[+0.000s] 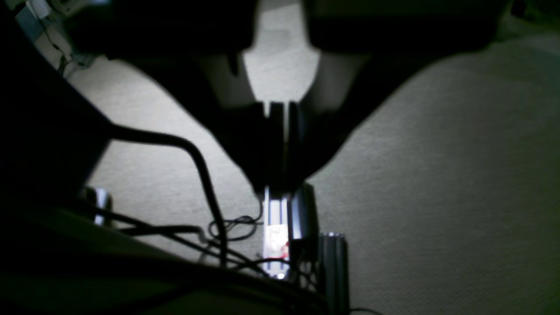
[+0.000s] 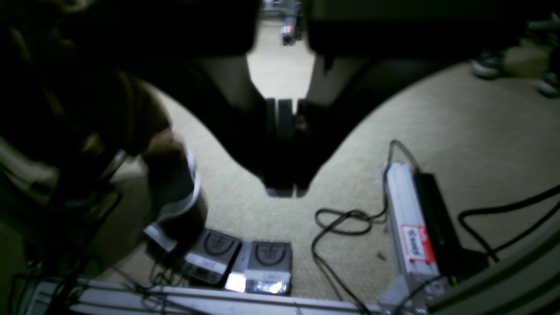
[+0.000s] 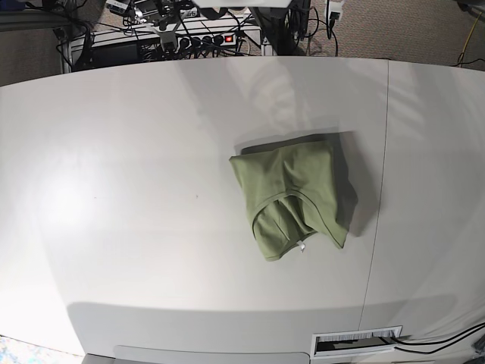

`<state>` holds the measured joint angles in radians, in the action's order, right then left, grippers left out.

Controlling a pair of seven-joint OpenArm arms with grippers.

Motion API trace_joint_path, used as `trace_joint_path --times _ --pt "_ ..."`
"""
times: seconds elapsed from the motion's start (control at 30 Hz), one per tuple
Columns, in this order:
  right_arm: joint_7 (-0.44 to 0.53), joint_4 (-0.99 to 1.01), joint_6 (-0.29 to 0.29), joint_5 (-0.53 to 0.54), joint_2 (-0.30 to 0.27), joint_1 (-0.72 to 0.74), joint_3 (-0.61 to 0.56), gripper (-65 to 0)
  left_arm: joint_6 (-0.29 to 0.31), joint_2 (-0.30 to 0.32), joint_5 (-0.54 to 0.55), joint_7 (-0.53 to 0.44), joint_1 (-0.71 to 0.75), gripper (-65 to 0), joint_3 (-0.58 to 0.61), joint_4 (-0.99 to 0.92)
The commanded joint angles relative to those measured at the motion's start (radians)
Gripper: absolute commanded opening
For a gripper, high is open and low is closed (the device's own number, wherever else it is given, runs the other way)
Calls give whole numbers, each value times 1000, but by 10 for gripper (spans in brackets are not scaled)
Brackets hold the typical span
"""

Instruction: Fold the T-shirt properly

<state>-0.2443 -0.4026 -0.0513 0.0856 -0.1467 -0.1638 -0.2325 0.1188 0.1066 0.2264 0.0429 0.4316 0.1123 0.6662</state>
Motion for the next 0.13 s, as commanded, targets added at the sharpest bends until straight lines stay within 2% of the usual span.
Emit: trace_joint_path --times 0.0,0.1 --pt "-17 -1 4 16 -2 -3 -5 -650 -18 -56 -14 0 -2 -650 14 3" --pt "-19 -1 4 42 8 -3 -6 -650 -18 -56 -14 0 -2 -650 14 3"
